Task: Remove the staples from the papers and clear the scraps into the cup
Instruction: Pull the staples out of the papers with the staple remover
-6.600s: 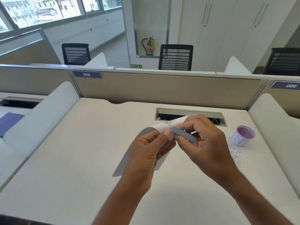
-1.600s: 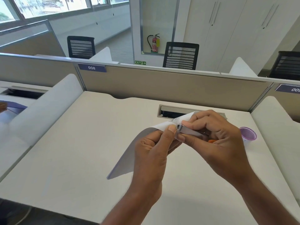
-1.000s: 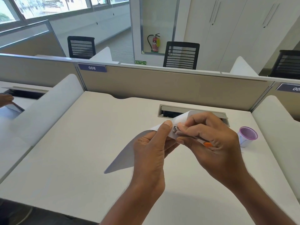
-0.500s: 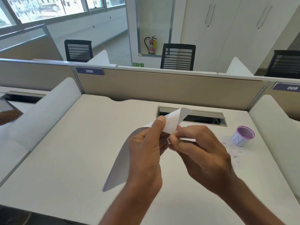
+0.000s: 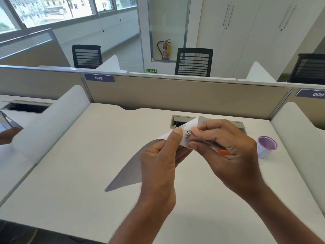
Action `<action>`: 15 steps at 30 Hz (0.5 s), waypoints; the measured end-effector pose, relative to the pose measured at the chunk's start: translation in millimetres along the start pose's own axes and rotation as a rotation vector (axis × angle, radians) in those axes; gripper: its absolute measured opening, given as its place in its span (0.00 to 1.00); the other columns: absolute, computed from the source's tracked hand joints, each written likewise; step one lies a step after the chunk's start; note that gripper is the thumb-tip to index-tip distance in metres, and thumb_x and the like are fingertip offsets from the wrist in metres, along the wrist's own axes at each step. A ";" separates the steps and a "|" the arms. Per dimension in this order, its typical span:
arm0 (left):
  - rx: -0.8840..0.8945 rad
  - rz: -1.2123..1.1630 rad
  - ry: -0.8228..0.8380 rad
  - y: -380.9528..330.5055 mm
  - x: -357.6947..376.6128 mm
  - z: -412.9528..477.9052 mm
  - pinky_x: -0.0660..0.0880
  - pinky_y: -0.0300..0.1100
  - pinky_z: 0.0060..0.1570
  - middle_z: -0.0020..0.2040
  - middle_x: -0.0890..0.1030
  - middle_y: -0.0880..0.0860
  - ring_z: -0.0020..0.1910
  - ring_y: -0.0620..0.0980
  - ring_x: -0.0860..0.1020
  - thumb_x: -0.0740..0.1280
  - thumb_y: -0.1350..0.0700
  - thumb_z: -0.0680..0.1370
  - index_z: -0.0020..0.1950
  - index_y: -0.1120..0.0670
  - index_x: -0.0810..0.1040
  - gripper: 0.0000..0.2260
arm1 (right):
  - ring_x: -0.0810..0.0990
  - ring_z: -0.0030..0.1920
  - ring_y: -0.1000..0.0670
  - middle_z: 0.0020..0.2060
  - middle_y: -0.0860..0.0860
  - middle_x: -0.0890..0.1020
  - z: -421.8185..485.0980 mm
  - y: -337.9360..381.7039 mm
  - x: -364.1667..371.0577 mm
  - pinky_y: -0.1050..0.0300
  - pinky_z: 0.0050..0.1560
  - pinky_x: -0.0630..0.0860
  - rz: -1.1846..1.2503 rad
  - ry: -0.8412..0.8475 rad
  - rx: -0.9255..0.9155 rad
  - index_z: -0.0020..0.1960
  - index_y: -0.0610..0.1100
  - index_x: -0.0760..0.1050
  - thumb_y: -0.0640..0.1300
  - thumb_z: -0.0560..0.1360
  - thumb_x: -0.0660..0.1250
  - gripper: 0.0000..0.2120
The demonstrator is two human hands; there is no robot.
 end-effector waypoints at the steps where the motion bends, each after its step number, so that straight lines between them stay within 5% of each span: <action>1: 0.000 0.007 -0.001 -0.3 0.3 -0.7 0.85 0.48 0.62 0.51 0.91 0.58 0.53 0.55 0.91 0.70 0.55 0.85 0.45 0.54 0.92 0.13 | 0.86 0.57 0.47 0.53 0.45 0.86 -0.3 0.7 0.2 0.55 0.55 0.83 -0.012 0.010 -0.016 0.56 0.36 0.88 0.36 0.76 0.81 0.10; 9: 0.009 0.027 0.007 1.5 -0.2 -2.0 0.87 0.44 0.57 0.50 0.91 0.60 0.53 0.57 0.91 0.70 0.56 0.85 0.45 0.56 0.91 0.13 | 0.85 0.54 0.42 0.51 0.42 0.86 -1.4 8.3 2.1 0.49 0.52 0.82 -0.144 0.049 -0.196 0.52 0.34 0.87 0.34 0.78 0.79 0.05; 15: -0.036 0.028 0.007 7.5 0.0 -1.2 0.85 0.49 0.60 0.50 0.91 0.59 0.52 0.57 0.91 0.70 0.56 0.86 0.42 0.52 0.92 0.15 | 0.83 0.54 0.42 0.51 0.41 0.86 -3.3 7.8 4.3 0.57 0.59 0.78 -0.224 0.078 -0.291 0.50 0.33 0.87 0.36 0.79 0.77 0.04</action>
Point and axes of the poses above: each hand's wrist, its own z-axis towards the middle knuckle, its own x-axis out of the palm, y = z × x, the point moved 6 cm from there along z, towards the middle knuckle
